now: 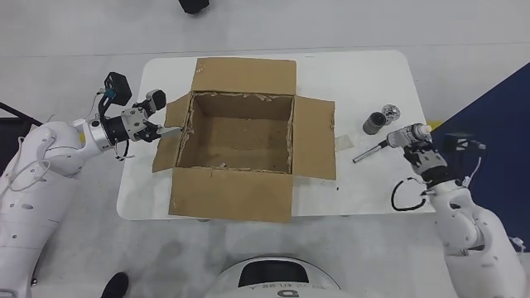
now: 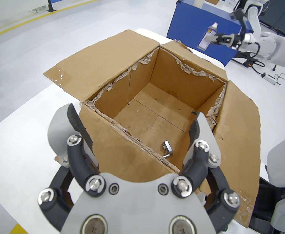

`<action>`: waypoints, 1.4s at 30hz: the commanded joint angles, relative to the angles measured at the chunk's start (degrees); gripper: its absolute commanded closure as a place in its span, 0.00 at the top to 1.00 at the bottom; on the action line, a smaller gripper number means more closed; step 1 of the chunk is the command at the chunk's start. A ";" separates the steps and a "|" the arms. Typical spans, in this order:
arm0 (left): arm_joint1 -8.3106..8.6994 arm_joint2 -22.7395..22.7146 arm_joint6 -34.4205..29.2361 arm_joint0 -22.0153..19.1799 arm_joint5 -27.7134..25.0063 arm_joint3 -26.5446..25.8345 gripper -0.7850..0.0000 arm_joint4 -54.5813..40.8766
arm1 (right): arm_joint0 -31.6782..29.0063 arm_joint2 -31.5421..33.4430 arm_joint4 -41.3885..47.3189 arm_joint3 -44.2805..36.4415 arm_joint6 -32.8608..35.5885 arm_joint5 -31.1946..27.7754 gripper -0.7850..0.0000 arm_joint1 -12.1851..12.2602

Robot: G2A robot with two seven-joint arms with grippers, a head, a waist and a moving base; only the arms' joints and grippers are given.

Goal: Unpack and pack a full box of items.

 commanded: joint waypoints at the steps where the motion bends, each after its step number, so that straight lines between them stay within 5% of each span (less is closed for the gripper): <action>1: 0.00 0.00 0.00 0.00 0.00 0.00 1.00 0.00 | -0.93 -0.99 -3.79 -5.87 -2.70 -3.44 0.00 -0.01; 5: 0.00 0.00 0.00 0.00 0.00 0.00 1.00 0.00 | 1.74 -6.19 -11.78 -14.46 1.17 -7.05 0.00 0.15; 11: 0.00 0.00 0.00 0.00 0.00 0.00 1.00 0.00 | 13.68 -20.33 -19.05 -17.71 14.10 -7.75 0.00 -0.18; 16: 0.00 0.00 0.00 0.00 0.00 0.00 1.00 0.00 | 26.42 -35.40 -22.80 -11.70 21.64 -3.29 0.00 -1.97; 25: 0.00 0.00 0.00 0.00 0.00 0.00 1.00 0.00 | 43.90 -53.88 -20.40 7.73 23.82 6.51 0.00 -7.25; 31: 0.00 0.00 0.00 0.00 0.00 0.00 1.00 0.00 | 48.15 -59.72 -21.63 17.19 19.49 14.57 0.00 -10.22; 42: 0.00 0.00 0.00 0.00 0.00 0.00 1.00 0.00 | 48.03 -59.38 -19.49 24.95 13.74 13.80 0.00 -11.55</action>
